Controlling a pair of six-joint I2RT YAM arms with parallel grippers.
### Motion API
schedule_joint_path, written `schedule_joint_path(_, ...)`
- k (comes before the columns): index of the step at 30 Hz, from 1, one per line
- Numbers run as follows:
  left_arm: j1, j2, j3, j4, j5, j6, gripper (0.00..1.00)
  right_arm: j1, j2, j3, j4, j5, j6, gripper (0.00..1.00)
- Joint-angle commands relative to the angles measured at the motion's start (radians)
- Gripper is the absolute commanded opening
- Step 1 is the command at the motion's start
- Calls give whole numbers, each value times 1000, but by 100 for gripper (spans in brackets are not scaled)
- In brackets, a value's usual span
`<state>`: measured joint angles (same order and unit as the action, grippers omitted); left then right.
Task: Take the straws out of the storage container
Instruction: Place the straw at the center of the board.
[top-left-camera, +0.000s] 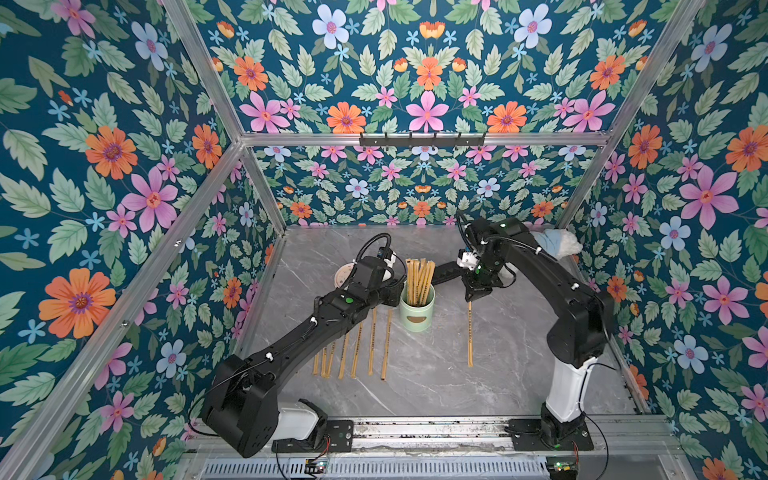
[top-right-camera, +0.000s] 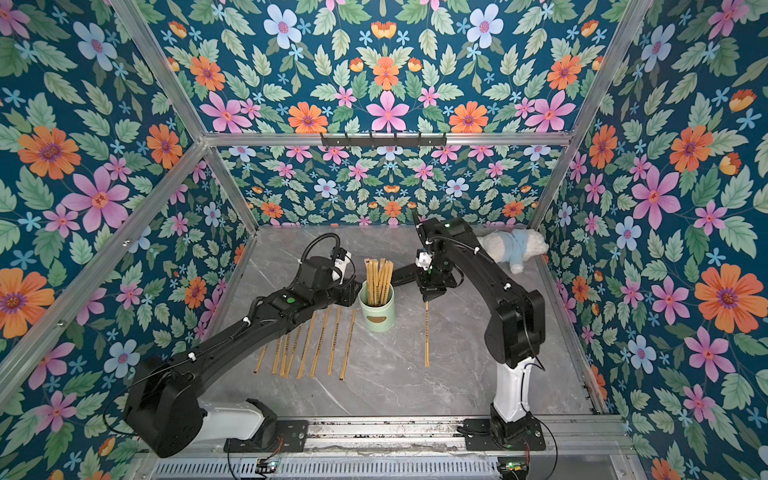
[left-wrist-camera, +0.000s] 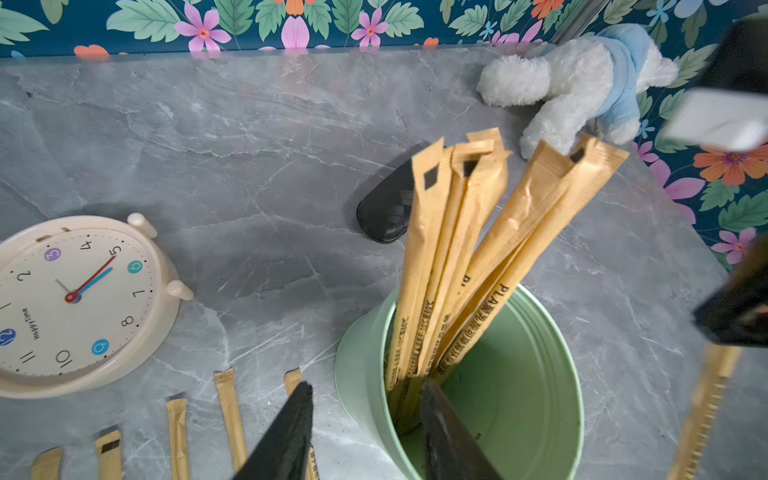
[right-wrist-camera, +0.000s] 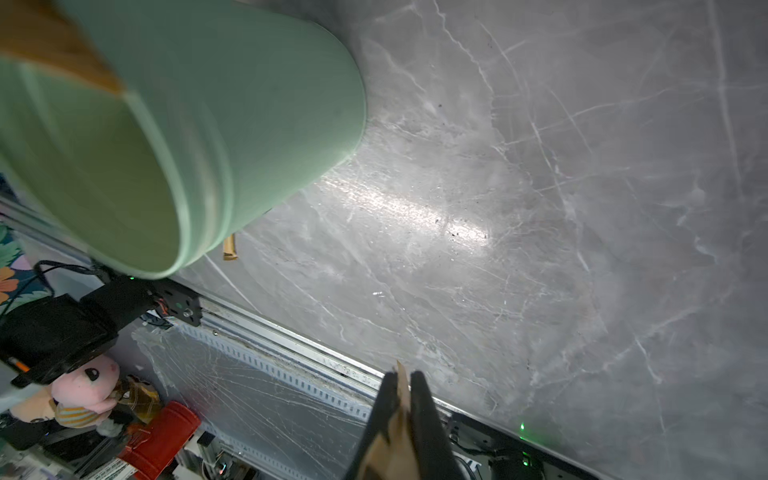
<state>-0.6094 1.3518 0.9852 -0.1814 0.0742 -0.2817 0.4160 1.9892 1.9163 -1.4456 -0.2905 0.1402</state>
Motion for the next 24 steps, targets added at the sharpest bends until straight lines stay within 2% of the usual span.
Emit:
schedule_joint_path(1, -4, -4, 9, -7, -21, 18, 45, -11, 105, 38, -69, 9, -14, 11)
schedule_joint_path(9, -13, 2, 8, -10, -44, 27, 45, -20, 268, 100, -82, -12, -14, 14)
schedule_joint_path(24, -21, 4, 12, -17, -58, 30, 45, -25, 300, 3, 14, -38, 25, 22)
